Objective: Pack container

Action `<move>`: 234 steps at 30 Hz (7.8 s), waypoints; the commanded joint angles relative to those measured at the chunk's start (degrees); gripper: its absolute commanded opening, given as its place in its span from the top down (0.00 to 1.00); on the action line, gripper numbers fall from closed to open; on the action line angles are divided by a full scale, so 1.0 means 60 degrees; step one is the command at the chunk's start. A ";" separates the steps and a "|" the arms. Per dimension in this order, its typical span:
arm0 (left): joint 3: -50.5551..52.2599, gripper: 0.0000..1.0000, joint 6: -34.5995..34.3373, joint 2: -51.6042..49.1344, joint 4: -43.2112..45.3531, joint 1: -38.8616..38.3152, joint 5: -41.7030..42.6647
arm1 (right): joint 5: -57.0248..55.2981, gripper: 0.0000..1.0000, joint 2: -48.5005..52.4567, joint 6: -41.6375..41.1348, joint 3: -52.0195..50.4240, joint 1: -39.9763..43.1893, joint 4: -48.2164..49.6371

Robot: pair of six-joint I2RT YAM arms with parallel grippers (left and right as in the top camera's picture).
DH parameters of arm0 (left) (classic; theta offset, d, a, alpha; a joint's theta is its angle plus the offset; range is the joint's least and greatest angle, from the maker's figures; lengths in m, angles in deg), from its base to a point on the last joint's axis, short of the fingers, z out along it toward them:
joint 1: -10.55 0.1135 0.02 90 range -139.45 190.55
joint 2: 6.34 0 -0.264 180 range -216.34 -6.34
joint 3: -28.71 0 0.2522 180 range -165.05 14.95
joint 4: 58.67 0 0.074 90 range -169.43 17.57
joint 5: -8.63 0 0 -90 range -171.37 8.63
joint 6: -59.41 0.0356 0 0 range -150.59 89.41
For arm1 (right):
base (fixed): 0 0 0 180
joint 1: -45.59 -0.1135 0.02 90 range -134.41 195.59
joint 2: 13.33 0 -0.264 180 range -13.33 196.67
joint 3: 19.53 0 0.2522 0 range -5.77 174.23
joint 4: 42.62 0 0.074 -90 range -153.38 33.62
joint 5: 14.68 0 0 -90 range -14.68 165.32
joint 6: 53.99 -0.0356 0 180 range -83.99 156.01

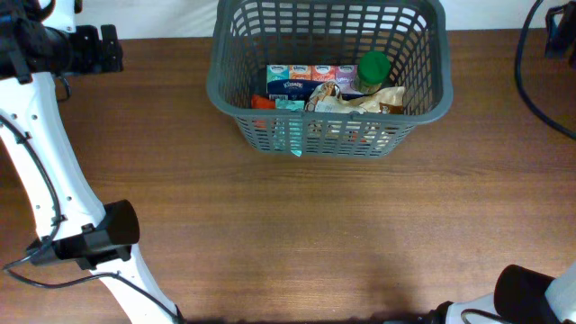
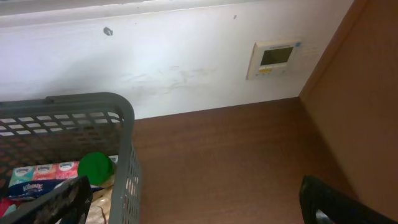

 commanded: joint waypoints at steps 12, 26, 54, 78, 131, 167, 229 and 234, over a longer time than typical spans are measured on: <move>0.0011 0.01 -0.0084 -0.0087 -0.0011 0.0051 0.0000 | 0.0018 0.01 0.0051 -0.0047 0.0018 0.0011 -0.0015; 0.0011 0.01 -0.0087 -0.0087 -0.0011 0.0051 0.0000 | 0.0018 0.01 0.0051 -0.0047 0.0018 0.0011 -0.0011; 0.0011 0.01 -0.0087 -0.0087 -0.0011 0.0051 0.0000 | -0.0124 0.01 -0.4685 0.0055 -0.7650 -0.0973 0.5264; 0.0011 0.01 -0.0087 -0.0087 -0.0011 0.0051 0.0000 | -0.0120 0.01 -1.5737 0.0051 -2.0986 -0.1763 0.8728; 0.0011 0.01 -0.0087 -0.0095 -0.0011 0.0036 0.0000 | -0.0127 0.01 -1.5919 0.0058 -2.2374 -0.1763 0.8856; 1.9810 0.01 -0.0047 1.5999 1.1009 -0.2623 -0.0925 | -0.0127 0.01 -1.5919 0.0055 -2.2374 -0.1763 0.8856; 2.6578 0.01 -0.0051 2.0258 1.4207 -0.2747 -0.0892 | -0.0127 0.01 -1.5919 0.0055 -2.2374 -0.1763 0.8856; 2.6578 0.01 -0.0051 2.0258 1.4207 -0.2747 -0.0892 | -0.0127 0.01 -1.5919 0.0055 -2.2374 -0.1763 0.8856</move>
